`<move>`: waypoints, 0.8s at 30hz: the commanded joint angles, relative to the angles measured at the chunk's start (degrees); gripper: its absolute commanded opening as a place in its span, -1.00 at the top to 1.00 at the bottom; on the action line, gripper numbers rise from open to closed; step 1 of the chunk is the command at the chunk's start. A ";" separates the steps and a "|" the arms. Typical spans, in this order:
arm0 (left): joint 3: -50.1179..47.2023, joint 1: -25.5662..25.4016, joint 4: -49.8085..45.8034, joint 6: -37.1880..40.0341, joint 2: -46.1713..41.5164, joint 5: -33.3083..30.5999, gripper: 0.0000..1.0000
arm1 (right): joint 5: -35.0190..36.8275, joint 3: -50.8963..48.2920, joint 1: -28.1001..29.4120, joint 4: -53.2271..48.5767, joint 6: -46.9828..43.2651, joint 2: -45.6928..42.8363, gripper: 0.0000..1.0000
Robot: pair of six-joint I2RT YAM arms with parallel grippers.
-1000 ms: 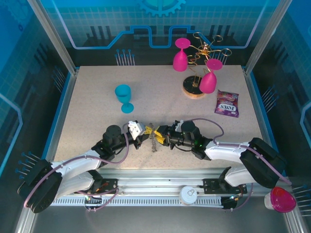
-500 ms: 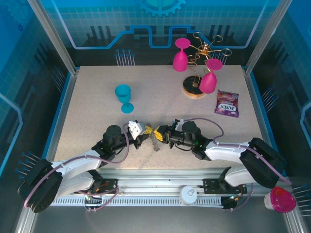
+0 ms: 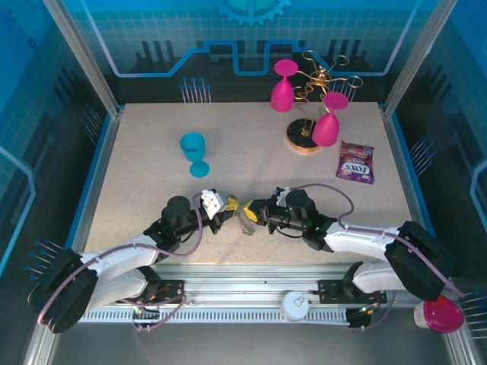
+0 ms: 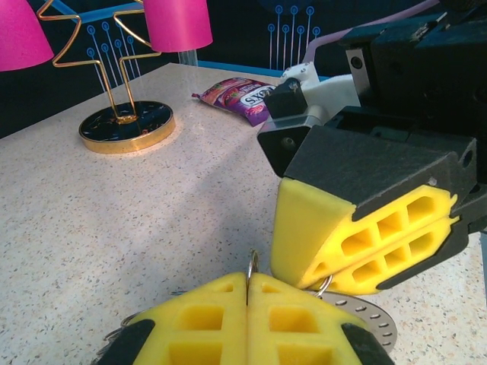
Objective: Put the keys on the keyring
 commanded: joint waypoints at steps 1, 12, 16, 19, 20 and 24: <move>0.36 -0.07 -0.56 -0.26 -1.77 -0.43 0.99 | 0.93 3.69 -0.60 -10.67 -8.59 -3.09 1.00; 1.79 0.08 -13.49 -4.36 -14.36 -6.35 -0.40 | 10.68 37.89 -4.84 -64.45 -69.26 -2.29 1.00; 4.97 0.05 -17.52 -5.58 -15.99 -14.63 -0.46 | 9.62 48.50 -4.21 -74.31 -89.50 5.61 1.00; 7.77 0.72 -20.84 -7.06 -15.26 -25.45 -0.46 | 12.31 53.16 -0.35 -80.20 -102.93 10.04 1.00; 8.42 1.23 -21.55 -7.35 -15.05 -26.39 -0.47 | 15.64 53.47 1.51 -81.25 -106.64 10.99 1.00; 10.49 3.40 -22.74 -10.93 -12.70 -25.88 -0.46 | 31.00 52.04 4.84 -80.48 -113.68 12.38 1.00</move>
